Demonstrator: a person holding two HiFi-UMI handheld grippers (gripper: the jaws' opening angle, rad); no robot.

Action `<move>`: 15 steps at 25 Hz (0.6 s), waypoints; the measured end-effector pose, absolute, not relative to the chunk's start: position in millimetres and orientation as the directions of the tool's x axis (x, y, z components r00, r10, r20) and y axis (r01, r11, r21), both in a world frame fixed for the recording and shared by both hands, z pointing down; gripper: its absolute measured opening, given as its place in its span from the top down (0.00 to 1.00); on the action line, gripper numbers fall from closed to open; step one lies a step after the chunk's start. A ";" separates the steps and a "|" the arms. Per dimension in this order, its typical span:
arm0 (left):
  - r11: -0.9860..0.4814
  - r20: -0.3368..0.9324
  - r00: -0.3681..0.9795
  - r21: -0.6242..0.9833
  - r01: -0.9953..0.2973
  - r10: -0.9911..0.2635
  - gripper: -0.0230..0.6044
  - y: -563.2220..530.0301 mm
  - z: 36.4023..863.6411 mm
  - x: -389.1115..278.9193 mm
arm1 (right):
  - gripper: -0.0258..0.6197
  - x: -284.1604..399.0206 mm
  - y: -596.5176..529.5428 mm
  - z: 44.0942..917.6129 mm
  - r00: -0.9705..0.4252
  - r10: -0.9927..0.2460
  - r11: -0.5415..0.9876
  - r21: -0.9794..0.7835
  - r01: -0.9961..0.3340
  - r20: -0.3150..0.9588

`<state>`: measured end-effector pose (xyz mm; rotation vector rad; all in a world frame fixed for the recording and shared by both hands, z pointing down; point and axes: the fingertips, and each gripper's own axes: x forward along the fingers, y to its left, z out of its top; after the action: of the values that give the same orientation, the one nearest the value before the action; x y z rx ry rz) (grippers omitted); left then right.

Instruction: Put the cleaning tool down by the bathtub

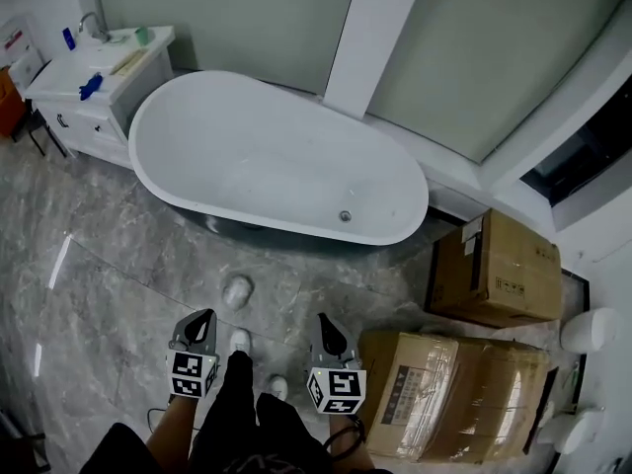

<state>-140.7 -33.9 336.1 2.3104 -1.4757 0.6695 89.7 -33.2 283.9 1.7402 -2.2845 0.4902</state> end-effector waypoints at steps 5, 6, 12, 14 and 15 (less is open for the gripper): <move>-0.415 0.460 0.361 -0.018 -0.910 -0.811 0.96 -36.7 298.0 -132.4 | 0.93 91.3 -26.2 256.4 -0.281 -0.898 0.258 -0.111 -0.960 0.338; -0.414 0.447 0.362 -0.021 -0.910 -0.818 0.96 -34.2 290.2 -131.1 | 0.93 91.6 -22.5 251.8 -0.285 -0.899 0.265 -0.107 -0.958 0.331; -0.429 0.404 0.373 -0.053 -0.902 -0.835 0.96 -17.5 241.6 -124.4 | 0.93 98.8 -5.5 221.0 -0.298 -0.912 0.280 -0.102 -0.955 0.281; -0.415 0.376 0.364 -0.060 -0.908 -0.852 0.96 -14.9 228.7 -128.4 | 0.93 98.5 -1.5 212.0 -0.307 -0.913 0.292 -0.092 -0.952 0.270; -0.409 0.369 0.360 -0.061 -0.911 -0.857 0.96 -13.0 223.5 -130.2 | 0.93 98.7 0.3 207.5 -0.310 -0.914 0.297 -0.089 -0.951 0.263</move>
<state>-130.2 -13.0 223.5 2.4594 -1.6126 0.5218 98.7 0.3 207.5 1.7391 -2.3947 0.3418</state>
